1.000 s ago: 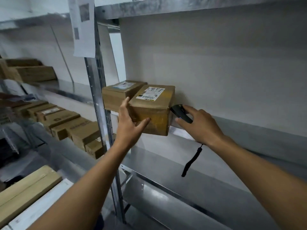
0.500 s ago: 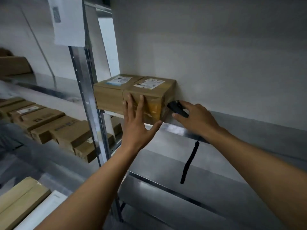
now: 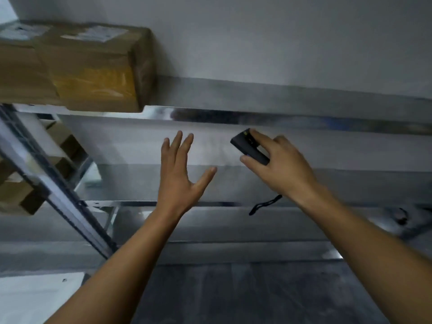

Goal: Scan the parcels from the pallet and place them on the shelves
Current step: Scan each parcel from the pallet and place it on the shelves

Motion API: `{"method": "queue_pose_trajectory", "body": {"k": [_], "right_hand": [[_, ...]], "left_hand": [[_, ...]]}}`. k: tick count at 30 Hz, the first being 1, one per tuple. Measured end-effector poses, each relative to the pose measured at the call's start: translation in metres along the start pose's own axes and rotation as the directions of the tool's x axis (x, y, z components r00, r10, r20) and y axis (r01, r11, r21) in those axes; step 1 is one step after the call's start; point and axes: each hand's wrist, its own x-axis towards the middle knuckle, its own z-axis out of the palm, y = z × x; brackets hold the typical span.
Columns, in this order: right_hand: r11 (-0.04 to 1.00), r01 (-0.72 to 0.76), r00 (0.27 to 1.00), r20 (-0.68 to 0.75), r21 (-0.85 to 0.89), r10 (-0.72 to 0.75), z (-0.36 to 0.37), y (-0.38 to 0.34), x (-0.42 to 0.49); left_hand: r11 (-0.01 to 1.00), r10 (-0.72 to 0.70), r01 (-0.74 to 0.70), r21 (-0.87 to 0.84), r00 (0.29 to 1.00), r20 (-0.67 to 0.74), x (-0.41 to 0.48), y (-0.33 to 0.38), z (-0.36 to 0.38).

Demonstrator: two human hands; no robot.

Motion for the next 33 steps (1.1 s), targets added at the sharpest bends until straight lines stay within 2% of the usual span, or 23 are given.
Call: {"method": "queue_pose_trajectory", "body": {"k": [3,7,13,17,21,24,29,33], "right_hand": [[0.985,-0.173,0.985,0.006,-0.021,0.173,-0.006,0.056,-0.065],[0.903,-0.429,0.903,0.013,-0.032,0.43,-0.018,0.136,-0.161],[0.729,-0.685,0.728,-0.046,0.006,0.684,-0.061,0.238,-0.332],[0.616,-0.787,0.61,-0.104,0.037,0.786,-0.105,0.287,-0.445],[0.512,-0.858,0.5,-0.161,0.041,0.851,-0.146,0.328,-0.549],[0.4,-0.913,0.379,-0.196,0.077,0.904,-0.177,0.346,-0.617],[0.285,-0.947,0.233,-0.294,0.149,0.927,-0.221,0.37,-0.705],[0.179,-0.955,0.091,-0.342,0.235,0.935,-0.242,0.392,-0.755]], "left_hand": [[0.998,0.018,-0.009,-0.059,0.986,0.168,-0.026,0.024,0.045],[0.991,0.11,-0.071,-0.117,0.92,0.375,-0.068,0.075,0.109],[0.961,0.27,-0.166,-0.222,0.744,0.611,-0.166,0.187,0.21],[0.931,0.362,-0.19,-0.311,0.576,0.733,-0.248,0.271,0.274],[0.876,0.481,-0.188,-0.444,0.414,0.773,-0.327,0.353,0.335],[0.835,0.549,-0.158,-0.527,0.298,0.781,-0.38,0.41,0.366],[0.736,0.677,-0.135,-0.664,0.118,0.727,-0.442,0.491,0.413],[0.696,0.716,-0.085,-0.713,0.01,0.698,-0.485,0.547,0.453]]}}
